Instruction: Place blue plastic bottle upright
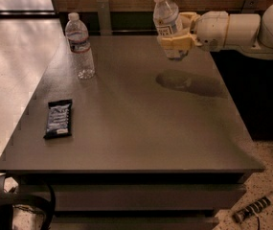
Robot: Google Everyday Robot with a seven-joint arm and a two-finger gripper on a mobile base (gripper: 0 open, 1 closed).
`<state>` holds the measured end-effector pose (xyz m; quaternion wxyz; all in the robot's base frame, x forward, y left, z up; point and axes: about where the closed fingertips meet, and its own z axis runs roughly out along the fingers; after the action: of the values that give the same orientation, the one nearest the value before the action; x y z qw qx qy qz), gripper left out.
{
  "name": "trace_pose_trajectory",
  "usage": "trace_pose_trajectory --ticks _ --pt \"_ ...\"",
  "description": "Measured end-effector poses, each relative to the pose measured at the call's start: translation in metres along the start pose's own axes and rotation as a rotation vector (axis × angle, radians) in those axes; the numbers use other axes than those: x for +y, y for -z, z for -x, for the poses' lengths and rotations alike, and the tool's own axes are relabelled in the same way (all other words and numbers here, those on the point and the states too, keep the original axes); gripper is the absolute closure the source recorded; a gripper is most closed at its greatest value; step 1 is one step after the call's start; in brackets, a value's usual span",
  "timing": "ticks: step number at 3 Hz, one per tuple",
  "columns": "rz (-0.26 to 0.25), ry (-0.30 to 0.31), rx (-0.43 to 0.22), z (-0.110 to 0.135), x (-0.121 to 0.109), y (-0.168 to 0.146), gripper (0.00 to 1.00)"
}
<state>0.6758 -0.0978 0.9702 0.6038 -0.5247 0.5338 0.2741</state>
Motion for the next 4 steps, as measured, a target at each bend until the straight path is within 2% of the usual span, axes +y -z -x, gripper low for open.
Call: trace_pose_trajectory --ticks 1,3,4 --pt "0.000 0.000 0.000 0.000 0.000 0.000 1.00" --pt "-0.057 -0.081 -0.069 -0.018 0.013 -0.004 1.00" --pt "-0.067 -0.113 -0.089 -0.027 0.015 -0.007 1.00"
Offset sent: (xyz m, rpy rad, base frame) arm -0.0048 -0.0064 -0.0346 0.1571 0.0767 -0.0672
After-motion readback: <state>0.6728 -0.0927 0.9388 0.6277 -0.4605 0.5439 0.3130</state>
